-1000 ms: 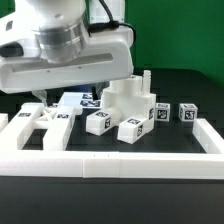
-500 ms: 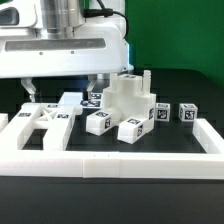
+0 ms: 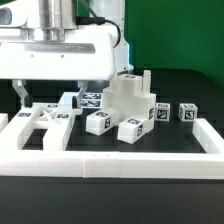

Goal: Assemble chair

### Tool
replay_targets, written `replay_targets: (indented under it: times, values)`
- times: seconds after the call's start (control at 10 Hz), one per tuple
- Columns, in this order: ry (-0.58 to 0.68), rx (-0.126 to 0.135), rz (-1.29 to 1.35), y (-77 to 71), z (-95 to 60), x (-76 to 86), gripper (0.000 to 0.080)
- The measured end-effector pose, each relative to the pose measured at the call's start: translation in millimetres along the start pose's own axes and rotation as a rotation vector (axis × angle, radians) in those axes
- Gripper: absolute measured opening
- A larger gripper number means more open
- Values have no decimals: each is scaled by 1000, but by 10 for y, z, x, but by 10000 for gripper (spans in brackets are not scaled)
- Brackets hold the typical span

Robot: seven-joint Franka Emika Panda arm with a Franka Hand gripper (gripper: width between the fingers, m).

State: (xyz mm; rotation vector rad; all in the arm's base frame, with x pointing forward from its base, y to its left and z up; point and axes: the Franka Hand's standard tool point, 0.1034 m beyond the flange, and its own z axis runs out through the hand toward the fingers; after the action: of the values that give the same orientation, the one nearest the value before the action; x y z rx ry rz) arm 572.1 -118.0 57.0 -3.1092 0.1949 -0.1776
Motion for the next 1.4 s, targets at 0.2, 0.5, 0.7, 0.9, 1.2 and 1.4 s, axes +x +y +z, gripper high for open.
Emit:
replay_targets:
  times: [0.2, 0.5, 0.7, 0.9, 1.2, 1.4]
  values:
    - [4, -3, -15, -75, 68, -19, 649]
    - [4, -5, -47, -57, 69, -12, 649]
    - [-11, 4, -118, -108, 124, 30, 649]
    - [-43, 27, -148, -104, 131, 119, 649]
    - [-42, 25, -147, -98, 149, 112, 649]
    - [-58, 20, -134, -83, 276, 63, 649]
